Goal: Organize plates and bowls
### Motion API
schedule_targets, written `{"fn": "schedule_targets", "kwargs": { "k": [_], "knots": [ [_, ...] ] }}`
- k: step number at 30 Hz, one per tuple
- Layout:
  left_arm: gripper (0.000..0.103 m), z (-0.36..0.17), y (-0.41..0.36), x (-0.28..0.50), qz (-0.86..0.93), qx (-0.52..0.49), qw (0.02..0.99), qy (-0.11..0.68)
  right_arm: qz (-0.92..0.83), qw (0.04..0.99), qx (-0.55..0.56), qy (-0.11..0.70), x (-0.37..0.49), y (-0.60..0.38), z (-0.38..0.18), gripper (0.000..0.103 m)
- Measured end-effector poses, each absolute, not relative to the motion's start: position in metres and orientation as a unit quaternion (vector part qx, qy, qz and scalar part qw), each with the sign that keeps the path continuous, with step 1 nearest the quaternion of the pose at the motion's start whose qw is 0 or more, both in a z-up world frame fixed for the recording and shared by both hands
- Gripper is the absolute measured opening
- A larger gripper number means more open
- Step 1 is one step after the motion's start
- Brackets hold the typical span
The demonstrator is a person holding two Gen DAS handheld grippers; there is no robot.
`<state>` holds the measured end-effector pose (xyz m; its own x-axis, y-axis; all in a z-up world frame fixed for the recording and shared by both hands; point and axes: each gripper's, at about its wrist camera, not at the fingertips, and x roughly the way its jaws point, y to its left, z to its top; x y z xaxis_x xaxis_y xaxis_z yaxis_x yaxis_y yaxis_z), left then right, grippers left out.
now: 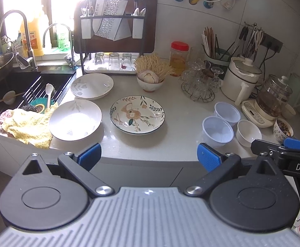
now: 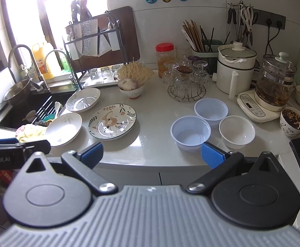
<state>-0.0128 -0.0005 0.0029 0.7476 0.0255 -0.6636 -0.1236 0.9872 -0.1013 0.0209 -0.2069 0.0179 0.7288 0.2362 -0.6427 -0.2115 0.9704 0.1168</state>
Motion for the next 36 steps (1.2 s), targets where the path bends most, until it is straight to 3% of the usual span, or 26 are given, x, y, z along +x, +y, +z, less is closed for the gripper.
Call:
{"fn": "schedule_targets", "kwargs": {
  "k": [36],
  "knots": [
    [0.101,-0.008,0.014,-0.015,0.032,-0.078,0.923,0.376,0.122,0.931,0.018,0.344,0.012,-0.197,0.018,0.103]
  ]
}}
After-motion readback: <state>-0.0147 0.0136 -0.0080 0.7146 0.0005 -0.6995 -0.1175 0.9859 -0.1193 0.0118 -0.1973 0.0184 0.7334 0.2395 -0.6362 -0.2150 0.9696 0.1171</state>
